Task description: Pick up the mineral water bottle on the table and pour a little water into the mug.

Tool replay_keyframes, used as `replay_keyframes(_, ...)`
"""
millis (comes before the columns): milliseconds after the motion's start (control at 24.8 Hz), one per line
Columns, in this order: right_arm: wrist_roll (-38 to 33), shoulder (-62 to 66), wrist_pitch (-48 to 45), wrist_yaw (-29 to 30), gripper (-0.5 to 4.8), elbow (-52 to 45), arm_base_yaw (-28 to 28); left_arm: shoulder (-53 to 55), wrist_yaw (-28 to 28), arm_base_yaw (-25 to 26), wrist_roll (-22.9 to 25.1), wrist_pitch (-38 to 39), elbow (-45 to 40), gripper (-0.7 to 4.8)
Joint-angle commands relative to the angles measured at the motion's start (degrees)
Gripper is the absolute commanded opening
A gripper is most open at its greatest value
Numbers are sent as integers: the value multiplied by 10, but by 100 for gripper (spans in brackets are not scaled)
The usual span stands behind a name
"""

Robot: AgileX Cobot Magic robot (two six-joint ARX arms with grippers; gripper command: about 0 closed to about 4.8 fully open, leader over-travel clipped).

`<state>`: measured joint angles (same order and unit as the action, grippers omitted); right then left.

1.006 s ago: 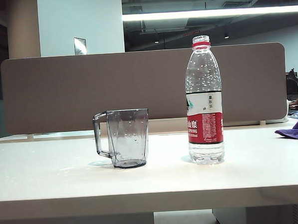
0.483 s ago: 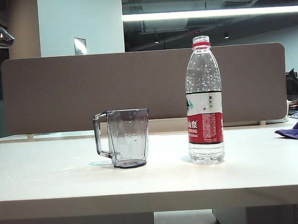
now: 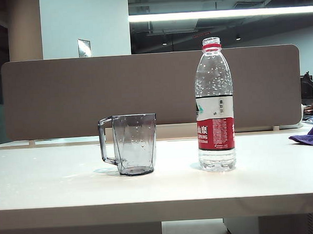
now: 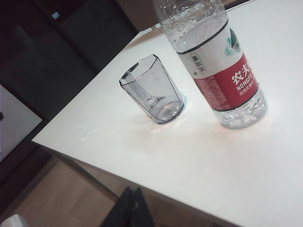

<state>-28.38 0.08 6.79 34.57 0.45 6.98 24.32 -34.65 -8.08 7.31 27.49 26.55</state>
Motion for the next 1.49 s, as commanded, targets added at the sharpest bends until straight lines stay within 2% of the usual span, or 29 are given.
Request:
replay_keyframes(40, 53, -1, -4, -22, 98, -4, 1, -22, 2, 0, -4, -3, 2, -5)
replay_keyframes(80, 74, -1, -4, -45, 103, -4, 2, -27, 5, 0, -5, -3, 2, -5)
replay_keyframes(121, 101, -1, -8, -93, 114, -3, 2, -35, 15, 0, -4, 2, 2, -5)
replay_keyframes(241, 109, -1, -13, -163, 118, 23, 2, -42, 21, 0, -5, 8, 2, -5)
replay_keyframes(362, 117, -1, -5, -165, 117, 75, 2, -42, 19, 0, -5, 7, 2, -5)
replay_keyframes(523, 236, 21, 72, -200, 117, 197, 2, -42, 19, 0, -5, 7, 2, -5)
replay_keyframes(563, 292, 57, 123, -215, 117, 237, 1, -42, 19, 0, -5, 8, 2, -5)
replay_keyframes(644, 343, 127, 177, -231, 118, 277, 2, -42, 19, 0, -5, 7, 2, -5)
replay_keyframes(724, 365, 226, 183, -234, 133, 303, 2, -42, 19, 0, -4, 7, 2, -5)
replay_keyframes(845, 366, 320, 96, -248, 150, 290, 2, -42, 19, 0, -5, 8, 2, -5)
replay_keyframes(966, 366, 412, -73, -255, 182, 217, 7, -42, 19, 0, -5, 7, 2, -5)
replay_keyframes(1087, 338, 492, -185, -255, 186, 160, 26, -42, 19, 0, -4, 7, 2, -5)
replay_keyframes(1167, 289, 536, -260, -255, 191, 136, 52, -42, 19, 0, -4, 7, 2, -5)
replay_keyframes(1248, 286, 577, -351, -263, 199, 117, 91, -42, 19, 0, -4, 7, 2, -5)
replay_keyframes(1288, 286, 601, -401, -279, 227, 112, 113, -42, 19, 0, -4, 7, 2, -5)
replay_keyframes(1368, 286, 653, -476, -313, 241, 109, 147, -42, 19, 0, -4, 7, 2, -5)
replay_keyframes(1489, 281, 728, -562, -317, 258, 109, 164, -42, 19, 0, -4, 7, 2, -5)
